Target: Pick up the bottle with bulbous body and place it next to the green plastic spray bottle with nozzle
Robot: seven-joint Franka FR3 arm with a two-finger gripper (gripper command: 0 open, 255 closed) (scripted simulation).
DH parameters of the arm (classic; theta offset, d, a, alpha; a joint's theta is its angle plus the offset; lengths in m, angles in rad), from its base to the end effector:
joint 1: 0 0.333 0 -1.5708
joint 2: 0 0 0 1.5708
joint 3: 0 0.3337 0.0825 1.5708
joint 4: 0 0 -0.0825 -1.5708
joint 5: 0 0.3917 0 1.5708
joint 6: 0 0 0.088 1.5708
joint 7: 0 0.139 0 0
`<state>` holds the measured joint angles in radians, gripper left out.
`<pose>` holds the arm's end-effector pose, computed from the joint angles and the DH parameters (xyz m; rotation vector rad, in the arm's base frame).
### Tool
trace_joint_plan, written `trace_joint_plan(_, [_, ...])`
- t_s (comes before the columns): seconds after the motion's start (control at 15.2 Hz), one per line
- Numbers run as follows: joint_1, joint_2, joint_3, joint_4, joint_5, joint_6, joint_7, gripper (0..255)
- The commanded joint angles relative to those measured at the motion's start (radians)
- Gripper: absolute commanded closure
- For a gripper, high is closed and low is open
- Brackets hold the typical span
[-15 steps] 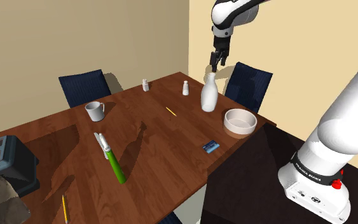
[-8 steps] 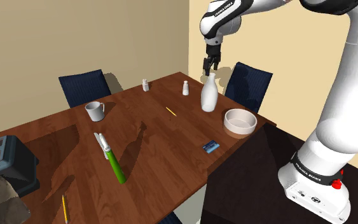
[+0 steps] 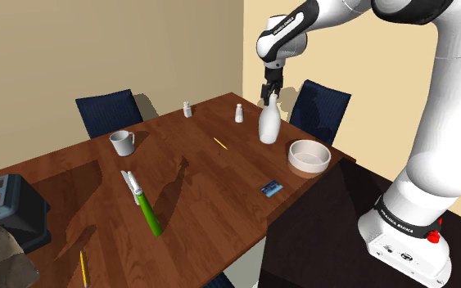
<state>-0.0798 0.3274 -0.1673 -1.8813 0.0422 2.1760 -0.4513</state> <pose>0.6153 -0.1476 0.3163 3.1187 0.2935 -0.0511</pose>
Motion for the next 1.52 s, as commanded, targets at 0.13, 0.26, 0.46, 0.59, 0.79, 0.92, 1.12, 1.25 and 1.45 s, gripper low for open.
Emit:
trace_joint_plan(0.13, [0.000, 0.006, 0.001, -0.002, 0.001, 0.009, 0.000, 0])
trace_joint_plan(0.26, [0.000, 0.006, 0.001, -0.002, 0.001, 0.009, 0.000, 0])
trace_joint_plan(0.46, [0.000, 0.006, 0.001, -0.002, 0.001, 0.008, 0.000, 255])
trace_joint_plan(0.59, [0.000, 0.006, 0.001, -0.002, 0.001, 0.008, 0.000, 255])
trace_joint_plan(0.79, [0.000, 0.005, 0.001, -0.003, 0.001, 0.009, 0.000, 255])
trace_joint_plan(0.92, [0.000, 0.005, 0.001, -0.003, 0.001, 0.009, 0.000, 255])
trace_joint_plan(1.12, [0.000, -0.001, 0.000, 0.002, 0.000, -0.003, 0.001, 255])
trace_joint_plan(1.25, [0.001, -0.014, -0.001, 0.012, -0.003, -0.025, 0.002, 255])
trace_joint_plan(1.45, [0.002, -0.033, -0.002, 0.029, -0.007, -0.060, 0.004, 255])
